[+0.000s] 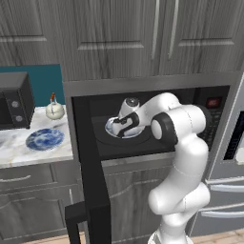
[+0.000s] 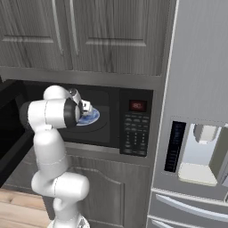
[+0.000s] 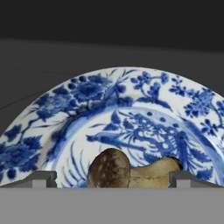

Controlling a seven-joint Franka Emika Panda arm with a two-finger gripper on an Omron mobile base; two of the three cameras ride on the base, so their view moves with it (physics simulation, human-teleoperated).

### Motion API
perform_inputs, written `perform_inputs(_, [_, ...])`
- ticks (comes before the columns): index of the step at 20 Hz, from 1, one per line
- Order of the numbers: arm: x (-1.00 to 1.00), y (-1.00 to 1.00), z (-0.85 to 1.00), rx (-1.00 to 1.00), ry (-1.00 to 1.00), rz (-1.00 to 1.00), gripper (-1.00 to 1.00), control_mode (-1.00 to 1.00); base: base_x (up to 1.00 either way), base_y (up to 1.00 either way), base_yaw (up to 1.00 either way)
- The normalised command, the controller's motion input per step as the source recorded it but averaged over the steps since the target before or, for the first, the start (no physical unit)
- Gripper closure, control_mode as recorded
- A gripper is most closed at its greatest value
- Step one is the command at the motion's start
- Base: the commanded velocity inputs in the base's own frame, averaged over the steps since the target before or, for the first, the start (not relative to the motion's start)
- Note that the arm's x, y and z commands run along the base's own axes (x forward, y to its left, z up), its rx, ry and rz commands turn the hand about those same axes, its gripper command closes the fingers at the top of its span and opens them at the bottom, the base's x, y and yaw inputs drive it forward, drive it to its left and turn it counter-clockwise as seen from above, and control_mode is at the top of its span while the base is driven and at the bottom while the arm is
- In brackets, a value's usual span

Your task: Pick the mushroom from the microwave and place it on plate located on the counter.

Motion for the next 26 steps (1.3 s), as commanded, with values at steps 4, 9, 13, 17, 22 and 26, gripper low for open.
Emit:
perform_inputs(4, [0.21, 0.0, -0.01, 0.0, 0.02, 0.0, -1.0, -1.0, 0.0, 0.0, 0.0])
perform_inputs(9, [0.07, 0.0, -0.07, 0.0, 0.03, 0.0, 1.0, -1.0, 0.0, 0.0, 0.0])
perform_inputs(13, [0.0, 0.0, 0.0, 0.0, 0.02, 0.0, 1.0, -1.0, 0.0, 0.0, 0.0])
perform_inputs(17, [0.0, 0.0, 0.0, 0.0, 0.02, 0.0, 1.0, -1.0, 0.0, 0.0, 0.0])
perform_inputs(22, [-0.01, 0.0, 0.0, 0.0, 0.0, 0.0, 1.0, -1.0, 0.0, 0.0, 0.0])
perform_inputs(26, [-0.08, 0.0, 0.0, 0.0, 0.0, 0.0, 1.0, -1.0, 0.0, 0.0, 0.0])
